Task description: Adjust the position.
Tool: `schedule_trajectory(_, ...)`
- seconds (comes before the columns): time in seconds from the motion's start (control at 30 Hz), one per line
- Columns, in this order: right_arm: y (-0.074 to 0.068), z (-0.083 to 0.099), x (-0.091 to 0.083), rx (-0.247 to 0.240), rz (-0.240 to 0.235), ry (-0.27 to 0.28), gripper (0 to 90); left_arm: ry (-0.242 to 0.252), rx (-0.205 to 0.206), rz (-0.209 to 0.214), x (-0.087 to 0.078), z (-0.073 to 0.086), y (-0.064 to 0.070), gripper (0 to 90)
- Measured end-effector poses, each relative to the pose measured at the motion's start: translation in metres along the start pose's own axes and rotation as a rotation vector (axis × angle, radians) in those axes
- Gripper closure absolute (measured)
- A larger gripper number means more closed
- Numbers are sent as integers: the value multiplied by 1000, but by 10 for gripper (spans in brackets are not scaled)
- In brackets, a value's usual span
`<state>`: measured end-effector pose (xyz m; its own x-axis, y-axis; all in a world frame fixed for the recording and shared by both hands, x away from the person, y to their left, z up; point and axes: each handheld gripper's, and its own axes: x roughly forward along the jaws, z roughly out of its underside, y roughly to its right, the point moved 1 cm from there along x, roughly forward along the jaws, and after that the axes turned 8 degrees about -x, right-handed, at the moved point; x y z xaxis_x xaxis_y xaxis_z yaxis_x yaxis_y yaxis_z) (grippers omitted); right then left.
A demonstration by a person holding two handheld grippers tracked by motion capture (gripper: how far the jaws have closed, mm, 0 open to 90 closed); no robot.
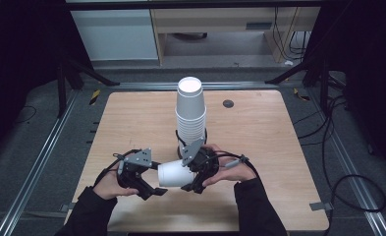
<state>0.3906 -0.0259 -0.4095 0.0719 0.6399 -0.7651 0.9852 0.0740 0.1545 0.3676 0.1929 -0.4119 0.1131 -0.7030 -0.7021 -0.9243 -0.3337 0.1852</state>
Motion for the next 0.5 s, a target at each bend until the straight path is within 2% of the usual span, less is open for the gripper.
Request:
schedule_trajectory(0.3,-3,-16,20,-67,-41,-90,83,-59,18,-6,8,0,1,131)
schedule_trajectory(0.5,-5,-20,24,-77,-44,-90,82,-92,26,-14,13,0,3,150)
